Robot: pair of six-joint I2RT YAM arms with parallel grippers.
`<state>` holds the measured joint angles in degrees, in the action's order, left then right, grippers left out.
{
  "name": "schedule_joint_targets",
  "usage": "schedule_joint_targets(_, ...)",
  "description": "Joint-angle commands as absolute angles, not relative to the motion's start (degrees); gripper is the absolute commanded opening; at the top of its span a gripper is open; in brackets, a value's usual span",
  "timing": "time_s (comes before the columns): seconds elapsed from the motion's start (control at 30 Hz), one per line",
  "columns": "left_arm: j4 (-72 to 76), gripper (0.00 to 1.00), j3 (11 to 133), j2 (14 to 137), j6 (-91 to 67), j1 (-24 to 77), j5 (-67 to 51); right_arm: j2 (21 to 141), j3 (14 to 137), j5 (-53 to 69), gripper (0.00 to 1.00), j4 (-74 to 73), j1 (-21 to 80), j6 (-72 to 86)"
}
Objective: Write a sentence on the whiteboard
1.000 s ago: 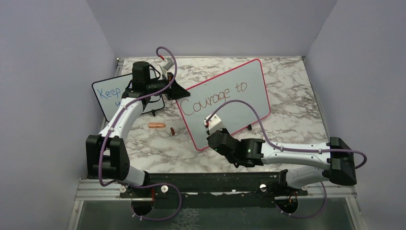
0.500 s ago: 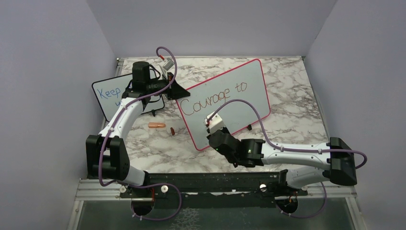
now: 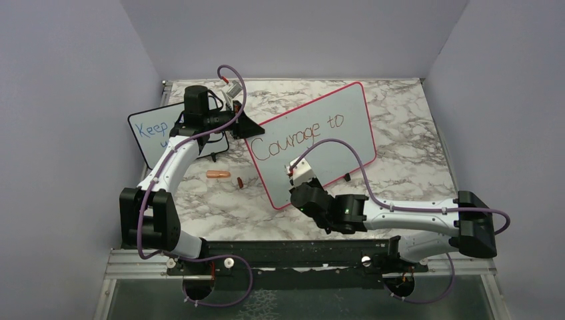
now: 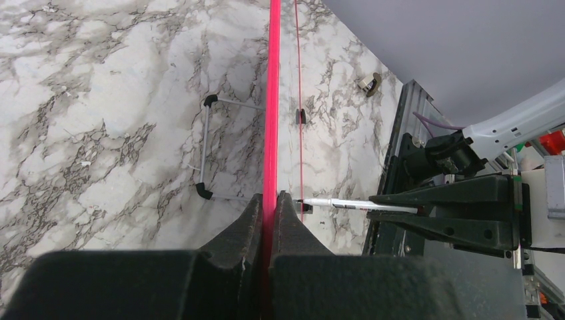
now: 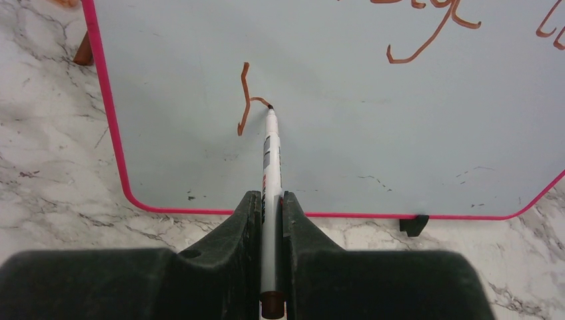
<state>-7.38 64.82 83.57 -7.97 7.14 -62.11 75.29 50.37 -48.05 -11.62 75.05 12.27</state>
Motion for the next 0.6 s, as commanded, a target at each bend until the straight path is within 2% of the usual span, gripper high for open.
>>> schedule_joint_targets(0.0, -11.3, 0.0, 63.2, 84.9, -4.1, 7.7, -55.8, 73.7, 49.3, -50.1, 0.01, -14.1, 75.1, 14.7)
schedule_joint_targets(0.57, -11.3, 0.0, 63.2, 84.7, -4.2, 7.7, -55.9, 74.9, 50.4, -42.6, 0.01, -16.7, 75.1, 14.8)
